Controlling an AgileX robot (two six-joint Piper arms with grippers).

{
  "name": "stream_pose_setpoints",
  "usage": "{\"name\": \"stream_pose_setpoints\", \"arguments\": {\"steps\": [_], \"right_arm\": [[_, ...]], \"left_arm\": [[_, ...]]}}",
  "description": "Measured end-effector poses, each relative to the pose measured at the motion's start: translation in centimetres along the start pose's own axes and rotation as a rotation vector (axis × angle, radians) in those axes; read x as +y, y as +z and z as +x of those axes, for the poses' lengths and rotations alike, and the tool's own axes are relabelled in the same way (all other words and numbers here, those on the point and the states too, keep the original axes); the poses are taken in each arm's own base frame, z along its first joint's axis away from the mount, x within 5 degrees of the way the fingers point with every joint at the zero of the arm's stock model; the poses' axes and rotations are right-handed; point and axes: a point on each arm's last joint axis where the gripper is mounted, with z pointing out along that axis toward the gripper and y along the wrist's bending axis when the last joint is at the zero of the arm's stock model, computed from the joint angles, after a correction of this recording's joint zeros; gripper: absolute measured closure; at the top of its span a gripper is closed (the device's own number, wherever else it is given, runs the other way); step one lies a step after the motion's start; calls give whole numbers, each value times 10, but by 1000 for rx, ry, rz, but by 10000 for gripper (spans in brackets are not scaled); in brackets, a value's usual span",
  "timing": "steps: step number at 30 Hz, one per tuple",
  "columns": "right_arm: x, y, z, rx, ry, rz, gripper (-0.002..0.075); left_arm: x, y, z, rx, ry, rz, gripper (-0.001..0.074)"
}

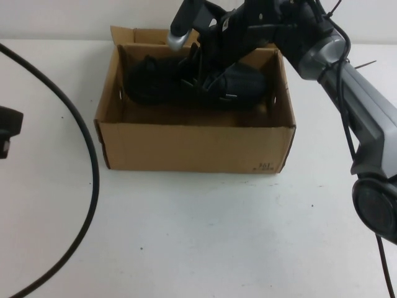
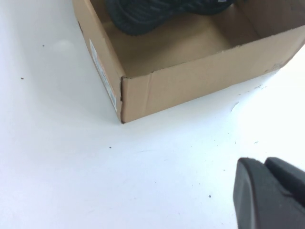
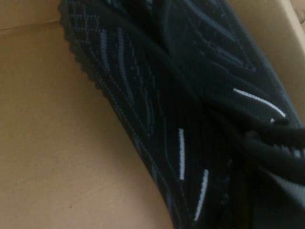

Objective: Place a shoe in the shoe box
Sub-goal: Place the shoe in the shoe box

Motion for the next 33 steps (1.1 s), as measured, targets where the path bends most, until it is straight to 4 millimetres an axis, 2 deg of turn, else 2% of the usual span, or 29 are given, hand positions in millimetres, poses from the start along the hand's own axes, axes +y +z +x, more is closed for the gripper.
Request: {"name": "stream_pose_setpoints", "arguments": {"steps": [7,15,18,22,25,27,29,33], "right_arm": [[-3,21,13,9,24,3,703],[-5,23,15,4,67,11,697],[-6,23,13,-9,72,21,637],[-9,23,11,-41,111,53,456],[-12,21,9,-53,132,80,388],[-13,16,7,-60,164,94,391],[-17,7,3,-61,193,119,431],[-25,-32,-11,-83,219,176,605]], "left_arm": [[0,0,0,0,4,0,734],[0,0,0,0,10,0,734],[0,0,0,0,18,0,734],[0,0,0,2,24,1,734],[0,0,1,12,37,4,734],[0,0,2,20,51,2,734],[1,0,3,33,69,-8,734],[4,0,4,51,105,-45,734]]}}
